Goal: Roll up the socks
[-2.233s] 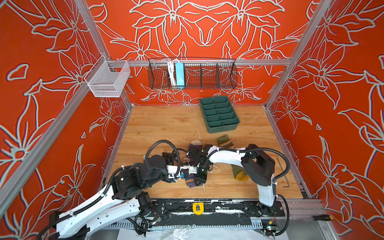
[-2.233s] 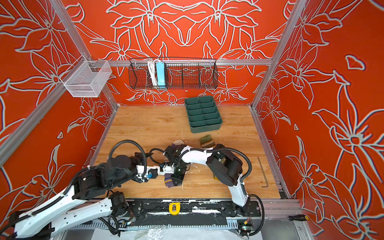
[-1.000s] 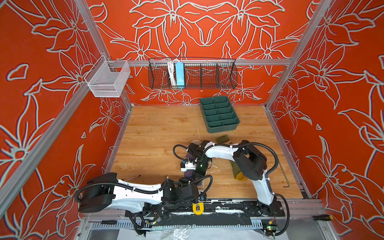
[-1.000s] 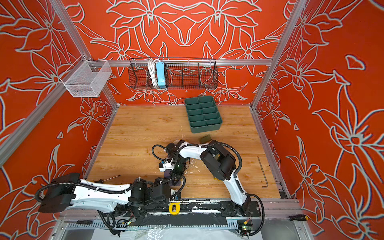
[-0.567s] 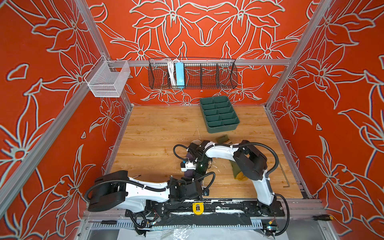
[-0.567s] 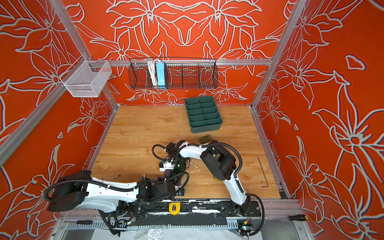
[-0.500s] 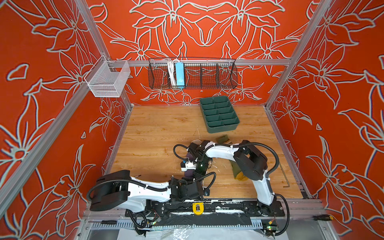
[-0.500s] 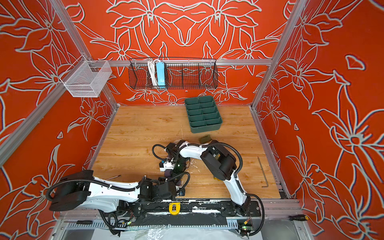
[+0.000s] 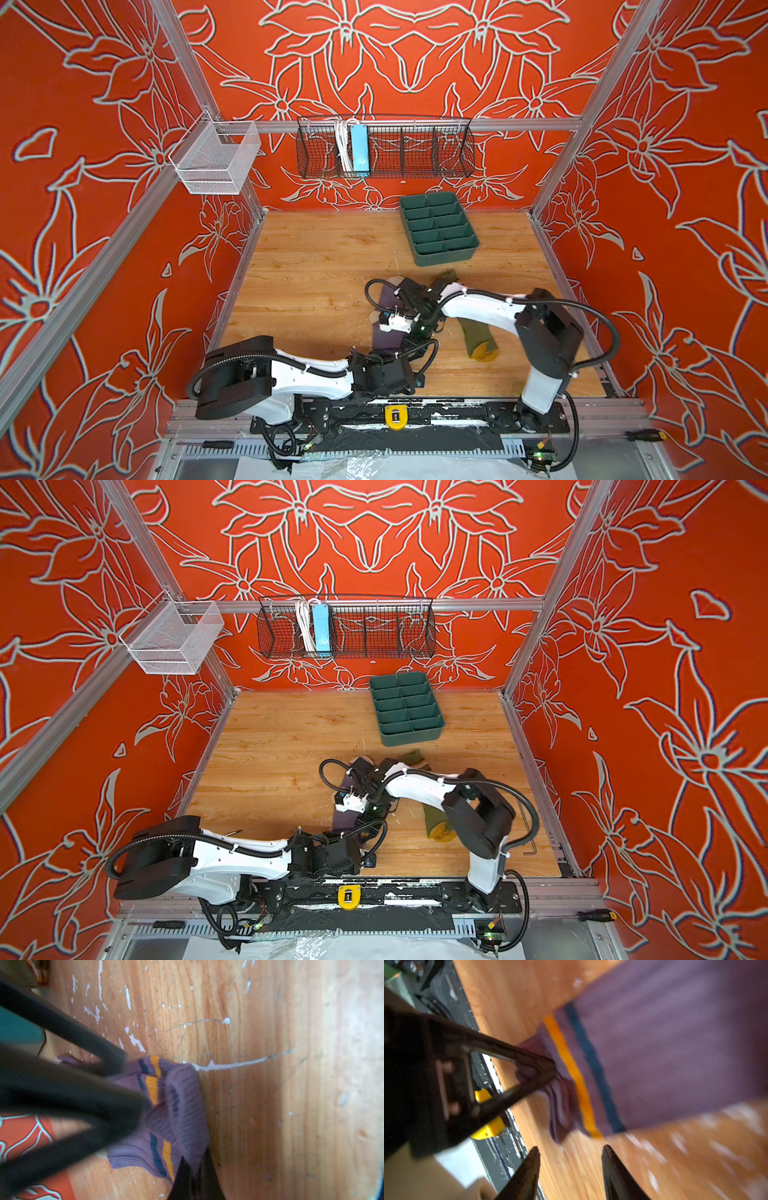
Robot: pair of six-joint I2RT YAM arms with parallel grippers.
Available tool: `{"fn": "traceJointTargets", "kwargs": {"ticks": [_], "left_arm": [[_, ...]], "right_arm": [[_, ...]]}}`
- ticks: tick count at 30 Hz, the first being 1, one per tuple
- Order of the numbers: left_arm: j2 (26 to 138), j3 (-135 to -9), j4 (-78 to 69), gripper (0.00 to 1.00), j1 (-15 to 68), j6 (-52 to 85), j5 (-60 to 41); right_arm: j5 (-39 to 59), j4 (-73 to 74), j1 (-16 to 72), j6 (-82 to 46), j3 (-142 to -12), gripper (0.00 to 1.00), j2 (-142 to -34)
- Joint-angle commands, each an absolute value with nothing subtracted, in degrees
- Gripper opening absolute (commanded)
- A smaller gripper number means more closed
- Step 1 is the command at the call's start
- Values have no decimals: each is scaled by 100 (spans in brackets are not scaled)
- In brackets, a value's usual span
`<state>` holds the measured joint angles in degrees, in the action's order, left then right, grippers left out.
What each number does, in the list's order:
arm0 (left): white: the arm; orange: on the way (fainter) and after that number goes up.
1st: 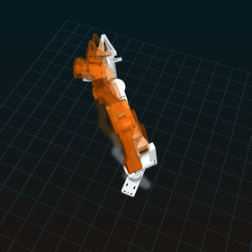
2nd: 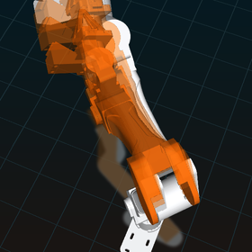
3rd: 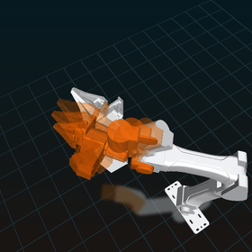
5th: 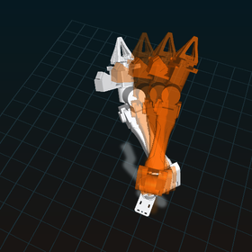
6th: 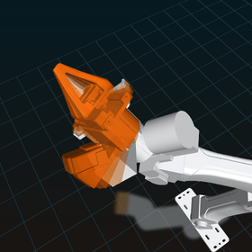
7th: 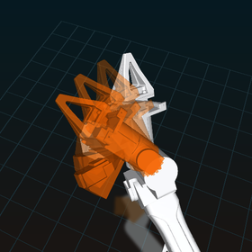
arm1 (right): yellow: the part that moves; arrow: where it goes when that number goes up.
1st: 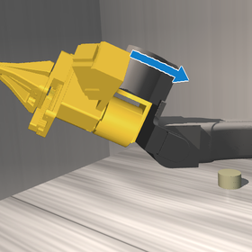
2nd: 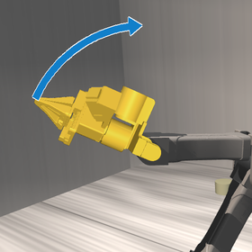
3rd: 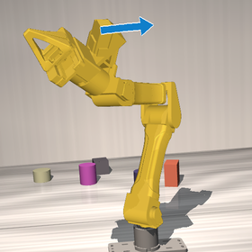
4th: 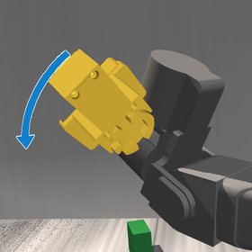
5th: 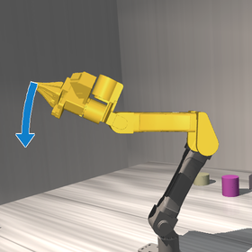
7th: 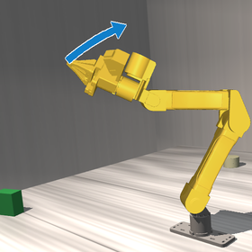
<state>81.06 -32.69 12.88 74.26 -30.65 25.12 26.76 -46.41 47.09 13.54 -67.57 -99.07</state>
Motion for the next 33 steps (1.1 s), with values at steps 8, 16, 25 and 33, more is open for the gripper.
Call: {"fn": "traceJointTargets", "kwargs": {"ticks": [8,16,25,33], "left_arm": [[8521,-3925,2184,0,7222,-3088,790],[9540,-4960,2696,0,7119,-2856,134],[9734,-5353,2722,0,7104,-1552,-205],[9446,-4950,2448,0,6605,-793,-1807]], "right_arm": [[481,-4170,3085,535,-6843,62,-6560],[-706,-2635,3067,1342,-6197,84,-4223],[-790,-3289,3064,2010,-6516,83,-3764],[249,-4303,3072,3170,-6262,77,-3521]]}}
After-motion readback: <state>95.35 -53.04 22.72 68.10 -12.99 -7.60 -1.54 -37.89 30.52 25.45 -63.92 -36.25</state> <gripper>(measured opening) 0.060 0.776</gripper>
